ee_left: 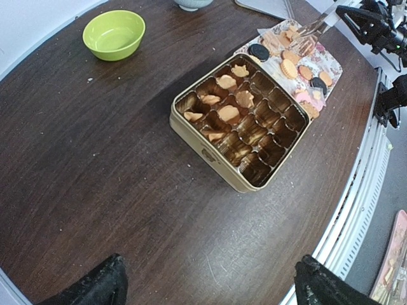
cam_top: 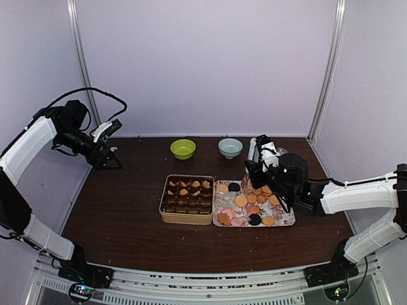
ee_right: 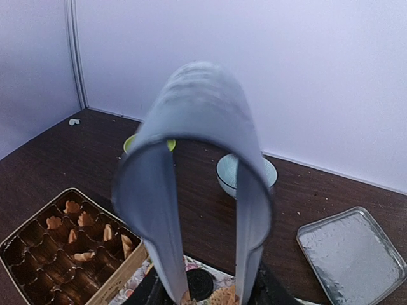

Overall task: Pack the cookies
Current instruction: Place the fake cookies on the plate, then pick up the fake cookies from the plate.

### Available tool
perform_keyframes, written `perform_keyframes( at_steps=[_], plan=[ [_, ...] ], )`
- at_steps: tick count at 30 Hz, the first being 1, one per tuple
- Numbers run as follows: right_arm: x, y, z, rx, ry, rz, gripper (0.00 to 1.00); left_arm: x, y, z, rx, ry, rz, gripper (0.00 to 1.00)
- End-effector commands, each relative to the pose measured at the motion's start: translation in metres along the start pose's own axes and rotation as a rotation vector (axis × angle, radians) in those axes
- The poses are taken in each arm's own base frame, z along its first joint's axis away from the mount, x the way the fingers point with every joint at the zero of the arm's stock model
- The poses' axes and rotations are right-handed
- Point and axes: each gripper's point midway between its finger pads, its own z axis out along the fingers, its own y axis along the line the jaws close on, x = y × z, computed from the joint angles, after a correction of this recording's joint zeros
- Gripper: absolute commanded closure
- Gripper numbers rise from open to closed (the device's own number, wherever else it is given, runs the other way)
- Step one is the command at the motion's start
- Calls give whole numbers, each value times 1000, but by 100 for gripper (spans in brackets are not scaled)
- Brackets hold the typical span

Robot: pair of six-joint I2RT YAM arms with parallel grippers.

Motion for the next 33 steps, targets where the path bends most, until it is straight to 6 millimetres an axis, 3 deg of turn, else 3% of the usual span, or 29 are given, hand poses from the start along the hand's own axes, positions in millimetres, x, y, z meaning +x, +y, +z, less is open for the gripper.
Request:
perform_keyframes(
  at_steps=[1, 13, 33],
  plan=[
    [0, -13, -2, 43, -23, 32, 62, -9, -2, -4, 15, -27, 23, 6],
    [23, -13, 10, 42, 14, 44, 62, -9, -2, -4, 16, -22, 22, 6],
    [43, -29, -3, 82, 47, 41, 59, -9, -2, -2, 31, -18, 9, 7]
  ],
)
